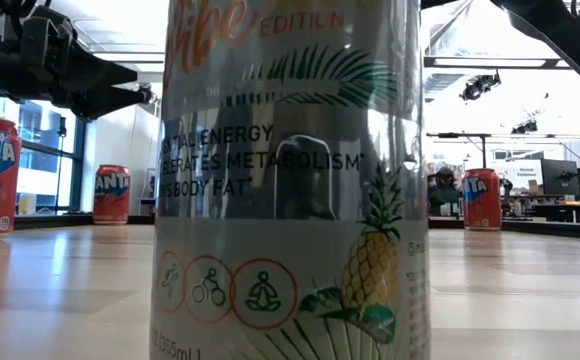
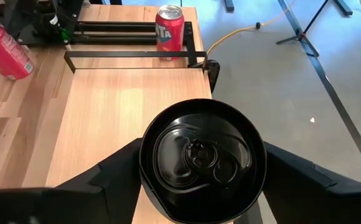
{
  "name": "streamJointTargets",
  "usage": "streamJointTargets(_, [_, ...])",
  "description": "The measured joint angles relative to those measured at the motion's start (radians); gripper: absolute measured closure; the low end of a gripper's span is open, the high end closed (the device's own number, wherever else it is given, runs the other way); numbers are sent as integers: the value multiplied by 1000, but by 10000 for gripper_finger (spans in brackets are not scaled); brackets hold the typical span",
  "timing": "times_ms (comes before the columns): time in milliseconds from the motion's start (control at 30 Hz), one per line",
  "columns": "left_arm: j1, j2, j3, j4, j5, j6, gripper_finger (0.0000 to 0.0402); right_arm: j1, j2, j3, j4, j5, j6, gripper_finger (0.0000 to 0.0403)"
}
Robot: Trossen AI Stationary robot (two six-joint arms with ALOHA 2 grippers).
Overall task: Place canned beverage on shelf
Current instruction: Put the top white yellow soda can on the shelf
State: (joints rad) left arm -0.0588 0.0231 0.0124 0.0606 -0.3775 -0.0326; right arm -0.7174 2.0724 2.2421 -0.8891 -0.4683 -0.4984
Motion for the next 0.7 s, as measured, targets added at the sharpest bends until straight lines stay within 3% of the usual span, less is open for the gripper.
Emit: streamJointTargets(700, [0,0,0,0,0,0,88,7,-2,2,5,10,0,112])
